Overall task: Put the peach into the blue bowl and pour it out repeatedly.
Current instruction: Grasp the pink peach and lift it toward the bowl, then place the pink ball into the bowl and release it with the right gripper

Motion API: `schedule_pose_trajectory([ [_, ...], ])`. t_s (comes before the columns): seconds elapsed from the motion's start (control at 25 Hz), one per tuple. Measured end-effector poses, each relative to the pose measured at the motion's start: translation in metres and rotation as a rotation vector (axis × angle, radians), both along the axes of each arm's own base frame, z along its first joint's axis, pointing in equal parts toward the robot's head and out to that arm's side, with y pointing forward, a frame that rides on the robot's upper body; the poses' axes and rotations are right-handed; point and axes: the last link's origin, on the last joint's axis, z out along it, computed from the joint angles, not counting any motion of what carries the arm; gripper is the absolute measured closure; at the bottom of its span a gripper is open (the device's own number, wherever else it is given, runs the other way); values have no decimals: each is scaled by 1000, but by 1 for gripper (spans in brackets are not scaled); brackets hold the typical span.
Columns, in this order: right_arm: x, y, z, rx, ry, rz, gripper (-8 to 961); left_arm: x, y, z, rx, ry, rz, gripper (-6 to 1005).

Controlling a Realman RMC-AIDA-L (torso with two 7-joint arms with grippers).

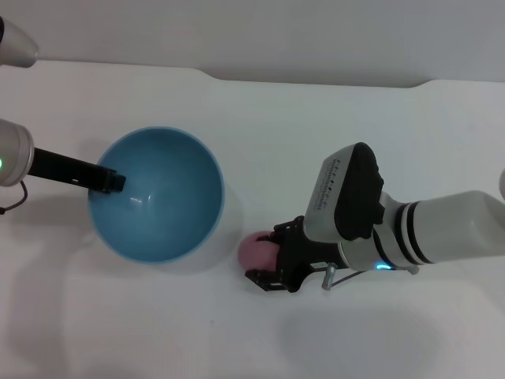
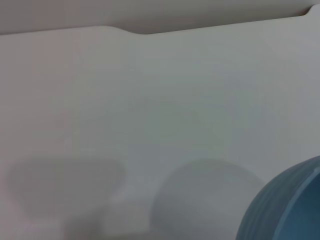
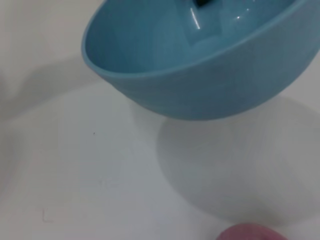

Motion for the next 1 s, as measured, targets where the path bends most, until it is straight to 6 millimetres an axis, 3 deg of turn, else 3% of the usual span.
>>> schedule_pose_trajectory([
  [0.28, 0, 2, 3, 15, 23, -21, 480, 4, 3, -2, -5, -2, -11, 1001],
  [0.52, 3, 10, 17, 81, 102, -97, 613, 9, 6, -8, -18, -1, -30, 1001],
  [0.72, 16, 22, 45, 154, 218, -211, 636, 15, 15, -21, -34, -29, 9, 1000],
  [0.8, 29, 29, 71, 219, 309, -257, 645, 17, 19, -28, -55, -40, 28, 1000],
  [0.84, 29, 29, 71, 219, 309, -257, 650, 17, 19, -28, -55, -40, 28, 1000],
  [1.0, 47, 32, 107, 299, 427, -293, 676, 25, 26, -44, -110, -47, 47, 1000],
])
